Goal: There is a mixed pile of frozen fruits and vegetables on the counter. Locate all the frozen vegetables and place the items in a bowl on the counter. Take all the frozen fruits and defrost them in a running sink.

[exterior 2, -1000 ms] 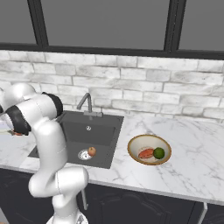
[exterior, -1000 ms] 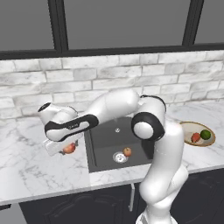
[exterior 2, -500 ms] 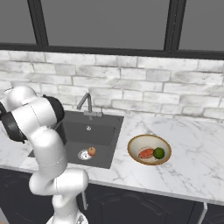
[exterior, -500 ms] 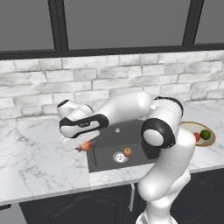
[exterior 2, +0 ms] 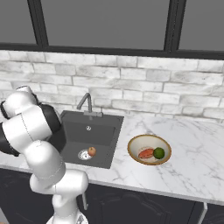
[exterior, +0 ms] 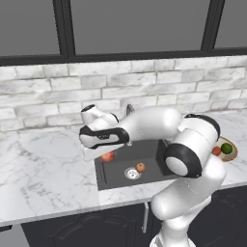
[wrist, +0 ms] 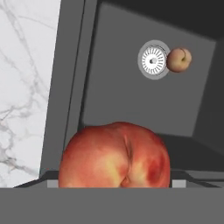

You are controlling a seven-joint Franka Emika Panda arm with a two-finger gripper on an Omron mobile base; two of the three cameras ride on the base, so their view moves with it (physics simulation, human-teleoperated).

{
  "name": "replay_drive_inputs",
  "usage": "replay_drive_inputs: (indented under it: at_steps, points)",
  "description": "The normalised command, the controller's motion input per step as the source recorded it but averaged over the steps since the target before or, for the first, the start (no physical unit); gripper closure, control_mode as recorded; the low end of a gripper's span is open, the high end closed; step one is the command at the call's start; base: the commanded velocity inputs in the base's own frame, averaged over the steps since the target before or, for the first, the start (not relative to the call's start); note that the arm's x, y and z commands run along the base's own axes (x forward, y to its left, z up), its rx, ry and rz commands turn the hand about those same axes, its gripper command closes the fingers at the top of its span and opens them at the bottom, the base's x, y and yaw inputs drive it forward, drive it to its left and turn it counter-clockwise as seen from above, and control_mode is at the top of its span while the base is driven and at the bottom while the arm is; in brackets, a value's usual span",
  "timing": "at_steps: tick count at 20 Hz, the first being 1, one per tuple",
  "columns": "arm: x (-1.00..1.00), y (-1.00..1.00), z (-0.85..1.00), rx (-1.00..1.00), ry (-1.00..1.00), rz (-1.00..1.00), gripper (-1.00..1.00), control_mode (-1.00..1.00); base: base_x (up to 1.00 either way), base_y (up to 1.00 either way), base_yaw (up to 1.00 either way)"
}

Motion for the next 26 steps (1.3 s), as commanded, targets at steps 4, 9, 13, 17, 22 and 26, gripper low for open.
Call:
replay_drive_inputs:
  at_steps: [4, 9, 13, 17, 22, 26]
  points:
    - [0.33, -0.65, -0.37, 0.13, -0.06, -0.01, 1.0, -1.0, 0.0, 0.0, 0.0]
    - [0.34, -0.65, -0.3, 0.15, -0.05, -0.03, 1.0, -1.0, 0.0, 0.0, 0.0]
    - [0.23, -0.41, -0.26, 0.15, -0.06, 0.0, 1.0, -1.0, 0.0, 0.0, 0.0]
    - [0.06, -0.16, -0.26, 0.11, -0.01, 0.01, 1.0, -1.0, 0.0, 0.0, 0.0]
    - [0.21, -0.14, -0.24, 0.05, 0.0, 0.0, 1.0, -1.0, 0.0, 0.0, 0.0]
    - [0.33, -0.18, -0.28, 0.0, 0.01, 0.0, 1.0, -1.0, 0.0, 0.0, 0.0]
